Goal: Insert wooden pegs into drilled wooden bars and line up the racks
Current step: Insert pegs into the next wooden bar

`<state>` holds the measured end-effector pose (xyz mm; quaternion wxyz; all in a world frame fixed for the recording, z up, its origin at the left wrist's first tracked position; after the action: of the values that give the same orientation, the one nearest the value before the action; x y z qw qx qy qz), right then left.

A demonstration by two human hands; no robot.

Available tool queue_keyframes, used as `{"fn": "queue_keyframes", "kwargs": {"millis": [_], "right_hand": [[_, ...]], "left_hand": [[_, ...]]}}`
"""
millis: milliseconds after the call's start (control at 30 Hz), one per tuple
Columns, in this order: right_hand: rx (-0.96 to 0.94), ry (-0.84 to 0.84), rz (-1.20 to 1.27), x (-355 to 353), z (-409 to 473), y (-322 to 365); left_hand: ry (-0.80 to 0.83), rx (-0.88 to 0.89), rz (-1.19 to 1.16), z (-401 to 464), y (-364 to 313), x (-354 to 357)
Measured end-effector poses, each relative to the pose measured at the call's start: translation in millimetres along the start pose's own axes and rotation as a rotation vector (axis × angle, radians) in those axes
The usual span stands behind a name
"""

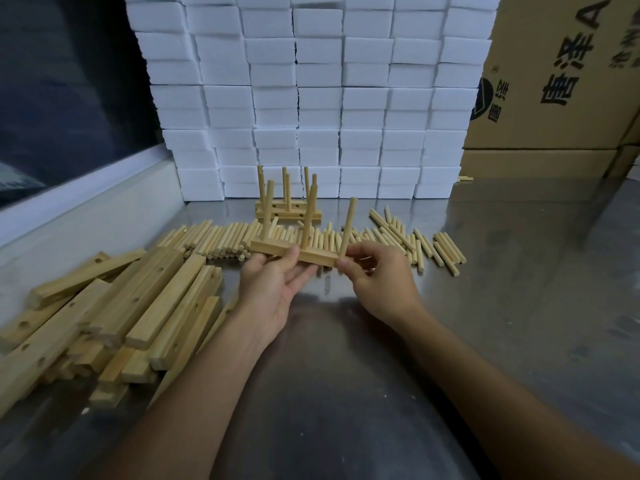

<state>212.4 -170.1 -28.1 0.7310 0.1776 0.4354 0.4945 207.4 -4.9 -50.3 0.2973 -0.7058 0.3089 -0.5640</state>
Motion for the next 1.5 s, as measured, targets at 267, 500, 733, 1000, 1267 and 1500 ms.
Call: {"fn": "queue_keyframes", "kwargs": {"millis": [267, 500, 733, 1000, 1267, 1500], "right_hand": [[0.001, 0.046, -0.169, -10.1, 10.9, -8.4], [0.054, -0.101, -0.271, -20.5, 59.5, -26.1], [0.022, -0.001, -0.411, 12.3, 134.6, -52.8], [0.042, 0.152, -0.457, 60.4, 170.1, -75.1], [0.073, 0.235, -0.454, 75.8, 189.1, -84.7], [0.074, 0.229, -0.418, 84.5, 196.8, -91.6]], "left_hand": [[-0.170, 0.092, 0.247, 6.4, -11.7, -15.6], [-0.322, 0.318, 0.985, 2.3, -7.0, -9.6], [-0.338, 0.282, 0.973, 7.5, -9.4, -11.1], [-0.391, 0.334, 1.019, 7.9, -8.4, -9.2], [-0.365, 0.352, 1.006, 6.0, -8.2, -6.0], [-0.365, 0.355, 0.996, 4.6, -7.6, -5.1]]}}
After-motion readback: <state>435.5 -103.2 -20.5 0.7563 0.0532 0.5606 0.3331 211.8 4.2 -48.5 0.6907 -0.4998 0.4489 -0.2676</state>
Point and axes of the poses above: each hand's wrist, its own z-axis towards the middle knuckle, its own x-axis out of the palm, y = z × x, the point moved 4 cm from there along z, towards the middle knuckle, and after that the axes turned 11 degrees about -x, right-handed, at the moved point
